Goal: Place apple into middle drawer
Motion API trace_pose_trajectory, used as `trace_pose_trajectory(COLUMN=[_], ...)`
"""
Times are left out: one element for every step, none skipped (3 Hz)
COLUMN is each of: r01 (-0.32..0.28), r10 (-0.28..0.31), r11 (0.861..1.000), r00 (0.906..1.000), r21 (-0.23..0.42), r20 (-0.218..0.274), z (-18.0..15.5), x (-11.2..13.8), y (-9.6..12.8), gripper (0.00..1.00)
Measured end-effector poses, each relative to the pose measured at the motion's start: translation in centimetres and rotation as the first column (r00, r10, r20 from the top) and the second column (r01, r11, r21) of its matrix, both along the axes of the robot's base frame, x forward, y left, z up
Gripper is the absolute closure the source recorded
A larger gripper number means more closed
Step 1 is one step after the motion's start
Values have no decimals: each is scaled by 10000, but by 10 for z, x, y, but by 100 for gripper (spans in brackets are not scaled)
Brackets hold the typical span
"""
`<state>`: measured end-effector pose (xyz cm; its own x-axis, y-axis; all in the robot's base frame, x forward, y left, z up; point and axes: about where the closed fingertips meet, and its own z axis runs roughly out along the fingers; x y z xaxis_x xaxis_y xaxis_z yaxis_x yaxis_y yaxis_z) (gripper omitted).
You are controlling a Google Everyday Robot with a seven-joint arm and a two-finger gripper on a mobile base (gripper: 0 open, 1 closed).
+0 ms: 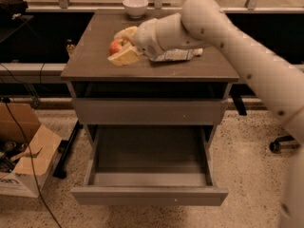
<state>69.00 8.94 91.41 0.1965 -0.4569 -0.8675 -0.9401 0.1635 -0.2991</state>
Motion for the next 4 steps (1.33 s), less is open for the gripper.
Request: trace_pose_trajectory(r01=[-160,-240,-73,249], r10=[155,221,80,-180], r11=[9998,9994,10000,9986], r00=[9993,9966,9921,9893], r21=[-140,-240,56,460], r20=[-348,-789,-1252,-1444], z=[-19,-55,-106,-154], x=[-59,-115,-150,-149], y=[-23,-43,-56,-61], gripper=[100,100,100,100])
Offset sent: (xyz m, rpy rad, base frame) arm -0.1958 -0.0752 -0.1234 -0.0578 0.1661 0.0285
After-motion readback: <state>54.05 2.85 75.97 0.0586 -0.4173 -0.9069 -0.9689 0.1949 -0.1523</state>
